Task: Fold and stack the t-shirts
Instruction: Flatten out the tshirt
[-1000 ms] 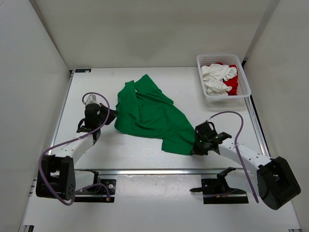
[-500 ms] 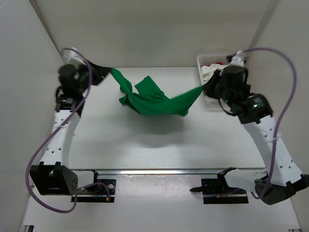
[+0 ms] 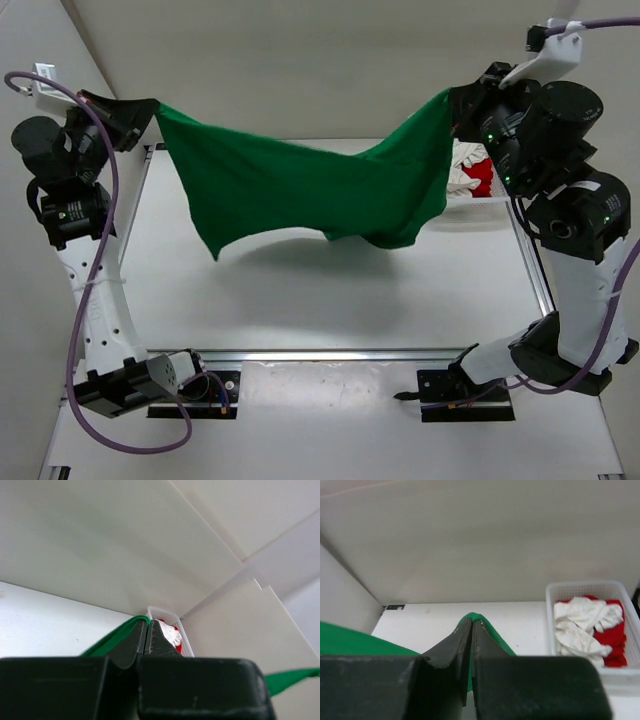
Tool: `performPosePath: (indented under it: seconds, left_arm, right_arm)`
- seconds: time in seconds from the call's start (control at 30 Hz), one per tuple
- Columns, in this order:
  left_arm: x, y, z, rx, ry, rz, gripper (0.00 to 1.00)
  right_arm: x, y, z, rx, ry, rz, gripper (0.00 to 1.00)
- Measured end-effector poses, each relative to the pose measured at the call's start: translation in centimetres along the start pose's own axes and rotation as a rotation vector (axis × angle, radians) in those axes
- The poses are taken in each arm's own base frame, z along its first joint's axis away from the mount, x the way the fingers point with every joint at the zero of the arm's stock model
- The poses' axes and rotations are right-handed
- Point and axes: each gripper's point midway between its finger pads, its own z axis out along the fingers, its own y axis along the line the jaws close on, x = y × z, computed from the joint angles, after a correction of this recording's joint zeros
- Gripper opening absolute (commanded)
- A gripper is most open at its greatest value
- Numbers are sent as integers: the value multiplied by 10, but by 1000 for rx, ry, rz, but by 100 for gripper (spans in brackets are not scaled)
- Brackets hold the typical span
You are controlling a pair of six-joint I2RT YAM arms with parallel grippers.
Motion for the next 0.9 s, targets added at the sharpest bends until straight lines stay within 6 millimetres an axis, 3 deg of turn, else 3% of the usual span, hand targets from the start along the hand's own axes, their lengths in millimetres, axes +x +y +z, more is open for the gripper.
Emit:
performPosePath:
  seconds: [0.1,0.2,0.27,0.33,0.4,0.5,0.53,0.63,0.67,0.73,0.8,0.9]
  left_arm:
    - [-13,13,0,-44,-19,-6,0]
    - [-12,27,4,-90,-39,-4,0]
    - [9,37,15,-122,-21,1,0]
    - [47,58,28,-153,41,-9,0]
    - [92,96,38,-220,132,-45,0]
    - [151,173,59,-377,260,-111,0]
    - [173,202,66,-439,307,-134,0]
    - [206,249,78,-551,387,-172,0]
    - [209,255,83,-576,403,-180,0]
    - [190,248,103,-557,378,-169,0]
    - [147,220,126,-495,297,-127,0]
    - [61,153,147,-352,116,-38,0]
  right_arm:
    - [-8,16,9,-43,-39,-35,0]
    - [-7,-15,51,1,-46,-32,1]
    - [24,-44,88,54,27,-41,0]
    - [66,-55,123,41,142,-43,0]
    - [116,-60,163,17,264,-44,0]
    - [194,-68,217,-13,453,-37,0]
    - [212,-71,233,-21,491,-29,0]
    - [243,-85,263,-47,533,30,0]
    - [244,-93,266,-43,534,57,0]
    - [226,-108,272,-40,484,108,0]
    - [181,-119,275,-52,355,137,0]
    - [98,-121,258,-79,145,138,0]
